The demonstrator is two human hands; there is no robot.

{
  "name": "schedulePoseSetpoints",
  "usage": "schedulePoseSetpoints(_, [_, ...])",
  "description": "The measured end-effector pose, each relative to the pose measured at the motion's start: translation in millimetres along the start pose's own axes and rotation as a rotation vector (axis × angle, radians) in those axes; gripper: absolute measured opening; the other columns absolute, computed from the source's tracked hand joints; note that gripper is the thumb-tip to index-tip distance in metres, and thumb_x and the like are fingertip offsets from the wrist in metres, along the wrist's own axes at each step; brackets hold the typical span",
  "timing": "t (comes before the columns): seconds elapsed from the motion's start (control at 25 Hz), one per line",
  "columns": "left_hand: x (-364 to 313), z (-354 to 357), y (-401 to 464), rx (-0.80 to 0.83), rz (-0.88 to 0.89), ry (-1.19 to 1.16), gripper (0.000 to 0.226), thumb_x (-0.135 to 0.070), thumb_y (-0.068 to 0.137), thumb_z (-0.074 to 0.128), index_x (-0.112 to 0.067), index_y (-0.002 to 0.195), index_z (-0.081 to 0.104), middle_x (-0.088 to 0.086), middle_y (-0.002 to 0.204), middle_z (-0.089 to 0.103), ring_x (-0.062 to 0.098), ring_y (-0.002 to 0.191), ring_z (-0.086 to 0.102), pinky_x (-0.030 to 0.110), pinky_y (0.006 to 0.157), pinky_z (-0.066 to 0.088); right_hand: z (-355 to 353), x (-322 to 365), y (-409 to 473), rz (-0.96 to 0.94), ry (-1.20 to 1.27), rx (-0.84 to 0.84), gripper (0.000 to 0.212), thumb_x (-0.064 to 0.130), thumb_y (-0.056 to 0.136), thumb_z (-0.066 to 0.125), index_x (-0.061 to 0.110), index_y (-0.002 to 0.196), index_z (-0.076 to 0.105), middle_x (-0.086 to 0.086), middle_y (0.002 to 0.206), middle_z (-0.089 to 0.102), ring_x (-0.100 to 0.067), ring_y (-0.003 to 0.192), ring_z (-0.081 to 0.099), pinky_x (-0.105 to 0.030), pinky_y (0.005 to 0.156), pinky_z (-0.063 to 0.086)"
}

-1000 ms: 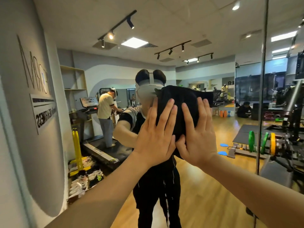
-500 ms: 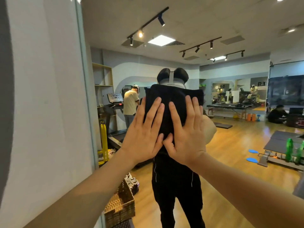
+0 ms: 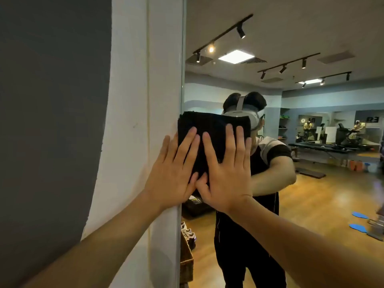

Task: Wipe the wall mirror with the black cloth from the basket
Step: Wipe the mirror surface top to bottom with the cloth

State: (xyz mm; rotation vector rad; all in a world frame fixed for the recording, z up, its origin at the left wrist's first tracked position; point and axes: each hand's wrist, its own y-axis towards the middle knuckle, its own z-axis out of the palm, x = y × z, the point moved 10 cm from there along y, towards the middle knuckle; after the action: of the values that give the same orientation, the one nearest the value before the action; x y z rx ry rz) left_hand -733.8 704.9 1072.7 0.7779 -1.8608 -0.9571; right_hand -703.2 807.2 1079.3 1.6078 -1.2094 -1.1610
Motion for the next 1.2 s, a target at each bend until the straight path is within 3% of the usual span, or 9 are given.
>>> schedulePoseSetpoints(0.32, [8, -3, 20, -0.040, -0.019, 0.051, 0.084, -0.045, 0.097, 0.042, -0.002, 0.163, 0.013, 0.021, 0.171, 0.009, 0.043, 0.158, 0.016, 0.065, 0.127, 0.004, -5, -6, 25, -0.086, -0.053, 0.011, 0.081, 0.046, 0.093, 0.040, 0.013, 0.164, 0.027, -0.033, 0.167, 0.017, -0.050, 0.157, 0.009, -0.065, 0.127, 0.014])
schedulePoseSetpoints(0.64, [47, -34, 106, -0.032, -0.007, 0.111, 0.081, -0.045, 0.097, 0.035, 0.000, 0.163, 0.017, 0.020, 0.172, 0.010, 0.040, 0.159, 0.015, 0.066, 0.126, 0.003, -30, -26, 110, -0.060, -0.057, -0.033, 0.082, 0.050, 0.093, 0.035, 0.015, 0.166, 0.021, -0.030, 0.169, 0.014, -0.046, 0.159, 0.007, -0.059, 0.130, 0.005])
schedulePoseSetpoints(0.92, [93, -69, 202, -0.003, -0.070, 0.166, 0.080, -0.052, 0.100, 0.020, -0.003, 0.163, 0.015, 0.017, 0.172, 0.014, 0.038, 0.157, 0.020, 0.068, 0.125, 0.004, -63, -52, 216, -0.064, -0.081, -0.064, 0.083, 0.055, 0.091, 0.026, 0.016, 0.165, 0.023, -0.029, 0.168, 0.018, -0.046, 0.158, 0.010, -0.056, 0.130, 0.006])
schedulePoseSetpoints(1.12, [132, -100, 287, 0.051, -0.156, 0.190, 0.088, -0.057, 0.092, 0.005, -0.008, 0.164, 0.003, 0.013, 0.173, 0.003, 0.034, 0.158, 0.015, 0.068, 0.124, -0.001, -89, -81, 308, -0.013, -0.103, -0.027, 0.075, 0.047, 0.101, 0.033, 0.018, 0.167, 0.014, -0.027, 0.171, 0.007, -0.042, 0.160, 0.000, -0.052, 0.131, -0.002])
schedulePoseSetpoints(1.2, [138, -106, 306, 0.048, -0.182, 0.154, 0.084, -0.054, 0.094, 0.010, -0.008, 0.164, 0.002, 0.012, 0.174, 0.003, 0.033, 0.159, 0.014, 0.068, 0.124, -0.002, -97, -87, 328, -0.016, -0.089, -0.032, 0.071, 0.043, 0.103, 0.034, 0.018, 0.167, 0.015, -0.026, 0.171, 0.007, -0.040, 0.160, 0.000, -0.051, 0.131, -0.003])
